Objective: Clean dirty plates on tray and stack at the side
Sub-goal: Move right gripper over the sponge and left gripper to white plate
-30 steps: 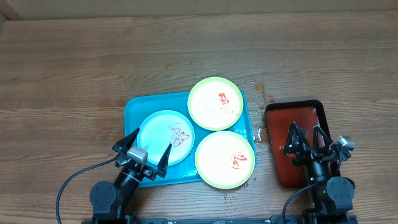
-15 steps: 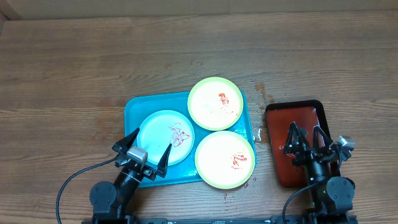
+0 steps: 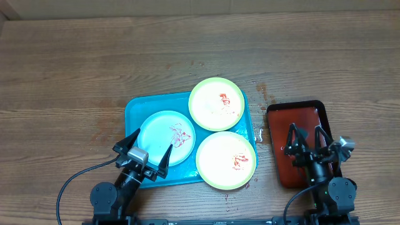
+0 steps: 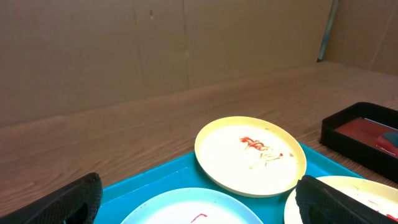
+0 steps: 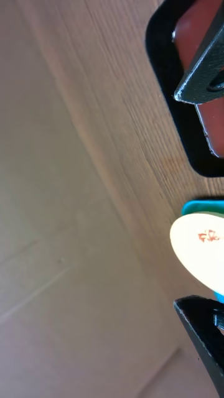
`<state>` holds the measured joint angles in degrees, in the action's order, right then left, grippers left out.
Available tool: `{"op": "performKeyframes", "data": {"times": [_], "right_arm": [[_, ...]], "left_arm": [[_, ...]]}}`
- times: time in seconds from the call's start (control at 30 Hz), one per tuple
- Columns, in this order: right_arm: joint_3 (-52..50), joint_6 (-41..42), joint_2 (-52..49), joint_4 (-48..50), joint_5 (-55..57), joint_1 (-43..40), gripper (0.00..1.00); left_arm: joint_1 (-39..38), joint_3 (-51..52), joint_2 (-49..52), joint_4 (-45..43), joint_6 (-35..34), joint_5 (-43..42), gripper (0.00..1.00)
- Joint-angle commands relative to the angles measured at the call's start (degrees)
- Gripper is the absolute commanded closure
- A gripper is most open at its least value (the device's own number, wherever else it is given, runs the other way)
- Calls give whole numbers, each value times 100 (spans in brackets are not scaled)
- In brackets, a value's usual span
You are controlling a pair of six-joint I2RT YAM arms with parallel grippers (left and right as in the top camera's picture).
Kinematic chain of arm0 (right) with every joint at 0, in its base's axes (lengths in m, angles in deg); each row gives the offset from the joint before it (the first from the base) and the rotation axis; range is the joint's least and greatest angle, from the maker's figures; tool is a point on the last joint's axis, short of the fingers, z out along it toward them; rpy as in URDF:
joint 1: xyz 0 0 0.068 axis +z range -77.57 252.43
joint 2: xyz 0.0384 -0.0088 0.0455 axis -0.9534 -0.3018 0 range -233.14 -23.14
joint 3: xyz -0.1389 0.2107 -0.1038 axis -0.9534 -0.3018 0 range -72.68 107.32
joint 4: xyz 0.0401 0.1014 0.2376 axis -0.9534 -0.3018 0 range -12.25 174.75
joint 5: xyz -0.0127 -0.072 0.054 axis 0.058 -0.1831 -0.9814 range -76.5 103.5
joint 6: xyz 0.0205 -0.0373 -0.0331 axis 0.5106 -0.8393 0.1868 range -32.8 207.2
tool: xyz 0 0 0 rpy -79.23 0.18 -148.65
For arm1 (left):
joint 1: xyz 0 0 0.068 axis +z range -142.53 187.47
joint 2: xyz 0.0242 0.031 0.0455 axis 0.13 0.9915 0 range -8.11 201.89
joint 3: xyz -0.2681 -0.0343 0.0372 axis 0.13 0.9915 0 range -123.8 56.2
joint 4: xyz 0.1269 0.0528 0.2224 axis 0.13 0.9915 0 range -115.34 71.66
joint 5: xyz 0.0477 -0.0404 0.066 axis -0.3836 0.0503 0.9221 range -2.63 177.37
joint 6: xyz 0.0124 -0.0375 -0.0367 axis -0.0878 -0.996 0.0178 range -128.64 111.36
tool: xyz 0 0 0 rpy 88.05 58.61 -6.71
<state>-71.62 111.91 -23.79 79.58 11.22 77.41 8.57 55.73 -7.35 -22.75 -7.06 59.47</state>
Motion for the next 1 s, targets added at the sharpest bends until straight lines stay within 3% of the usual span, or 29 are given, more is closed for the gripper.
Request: {"op": "performKeyframes", "data": {"times": [0.0,0.3,0.47,0.77,0.97], "right_arm": [[-7,-885,20,7,-586,15,0],[531,-1290,-256,-369,-809,15,0],[1484,-1552,-1196,-911,-787,15,0],[4183,-1578,-4247,-2428,-986,15,0],[7191,-1576,-6931,-5263,-1202,15,0]], "left_arm": [[-39,20,-42,-4,-72,-61,0],[-39,20,-42,-7,-72,-61,0],[-39,20,-42,-7,-72,-61,0],[-39,20,-42,-7,-72,-61,0],[-39,20,-42,-7,-72,-61,0]]}}
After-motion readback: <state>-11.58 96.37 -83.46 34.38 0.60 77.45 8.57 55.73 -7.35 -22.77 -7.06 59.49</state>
